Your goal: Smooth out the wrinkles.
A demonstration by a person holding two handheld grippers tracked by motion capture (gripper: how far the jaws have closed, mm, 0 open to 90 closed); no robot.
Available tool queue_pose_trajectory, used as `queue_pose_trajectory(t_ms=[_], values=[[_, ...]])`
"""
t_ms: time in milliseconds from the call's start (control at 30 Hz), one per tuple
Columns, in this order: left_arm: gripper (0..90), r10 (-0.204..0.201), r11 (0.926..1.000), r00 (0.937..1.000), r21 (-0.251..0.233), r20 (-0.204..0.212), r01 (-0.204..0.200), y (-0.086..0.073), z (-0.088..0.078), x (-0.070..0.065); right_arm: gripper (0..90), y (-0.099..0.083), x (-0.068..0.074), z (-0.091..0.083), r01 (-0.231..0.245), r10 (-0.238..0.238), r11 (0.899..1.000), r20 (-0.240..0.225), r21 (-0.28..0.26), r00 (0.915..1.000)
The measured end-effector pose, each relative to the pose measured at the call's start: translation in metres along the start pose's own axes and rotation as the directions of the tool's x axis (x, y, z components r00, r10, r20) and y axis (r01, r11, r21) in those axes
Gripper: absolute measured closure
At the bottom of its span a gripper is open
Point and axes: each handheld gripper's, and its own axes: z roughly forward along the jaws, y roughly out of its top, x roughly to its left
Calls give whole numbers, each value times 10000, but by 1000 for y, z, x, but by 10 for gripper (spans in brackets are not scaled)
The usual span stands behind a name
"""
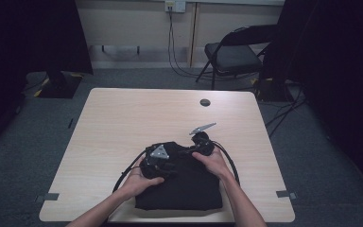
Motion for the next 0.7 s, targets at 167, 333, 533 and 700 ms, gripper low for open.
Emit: queue_pose_trajectory(t_ms=[167,333,533,700], values=[[668,-92,9999,9997,-126,-212,90,-1,0,-1,731,5,9,-15,323,-327,9988,-106,-364,9994],[682,13,9999,9982,-157,-603,-23,0,0,3,734,12,22,-23,775,-775,9954,24,-558,9970],[559,-238,9986,9939,-500,-1077,184,-1,-15,11,735,28,26,-22,951,-940,9934,201,-635,9954],[564,-139,9923,9979,-1240,-632,59,2,-50,-1,735,37,23,-27,878,-841,9914,412,-973,9956]])
